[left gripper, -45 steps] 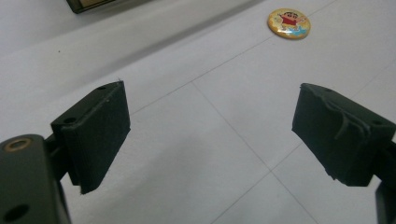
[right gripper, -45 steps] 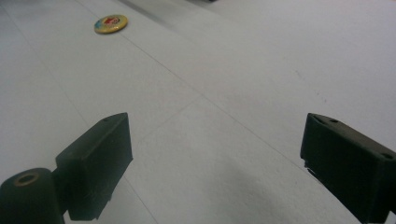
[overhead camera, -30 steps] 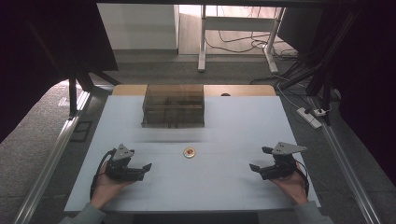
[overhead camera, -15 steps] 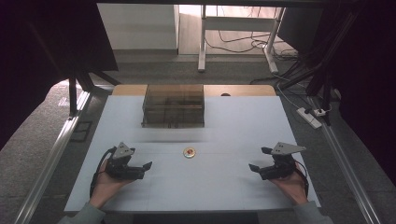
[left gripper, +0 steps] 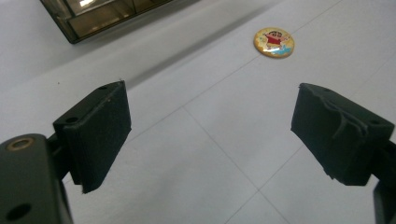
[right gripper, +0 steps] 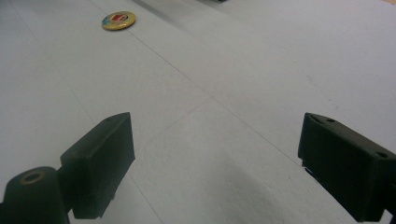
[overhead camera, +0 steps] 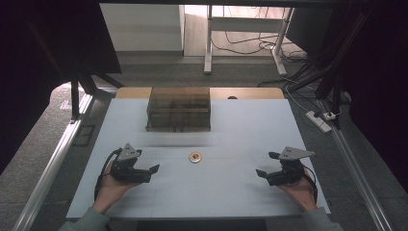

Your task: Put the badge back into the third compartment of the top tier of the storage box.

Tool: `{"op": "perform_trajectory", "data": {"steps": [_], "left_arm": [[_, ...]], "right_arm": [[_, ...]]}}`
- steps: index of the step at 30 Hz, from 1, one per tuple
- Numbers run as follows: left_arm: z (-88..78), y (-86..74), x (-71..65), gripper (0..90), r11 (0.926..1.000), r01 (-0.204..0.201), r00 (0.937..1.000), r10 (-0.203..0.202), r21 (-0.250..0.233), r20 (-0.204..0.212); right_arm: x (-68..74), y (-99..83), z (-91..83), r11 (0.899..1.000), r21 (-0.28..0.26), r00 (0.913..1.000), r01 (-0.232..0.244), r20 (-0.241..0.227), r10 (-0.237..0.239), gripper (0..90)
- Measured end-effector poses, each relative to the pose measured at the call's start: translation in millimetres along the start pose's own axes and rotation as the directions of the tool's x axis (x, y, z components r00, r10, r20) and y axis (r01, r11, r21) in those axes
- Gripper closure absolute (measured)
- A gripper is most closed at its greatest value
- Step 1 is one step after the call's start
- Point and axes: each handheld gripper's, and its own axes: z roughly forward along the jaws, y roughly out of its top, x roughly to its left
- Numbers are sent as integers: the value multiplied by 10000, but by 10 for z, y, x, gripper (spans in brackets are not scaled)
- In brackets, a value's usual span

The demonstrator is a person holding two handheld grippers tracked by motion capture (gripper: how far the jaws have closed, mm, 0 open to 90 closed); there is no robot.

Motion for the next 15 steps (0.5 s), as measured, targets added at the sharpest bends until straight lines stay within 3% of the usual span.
{"op": "perform_trajectory", "data": {"steps": [15], "left_arm": [[28,141,-58,124,9996,-295,9995,295,24,133]], "right_arm": [[6,0,4,10000,-9,10000,31,-14,-31,104]]}}
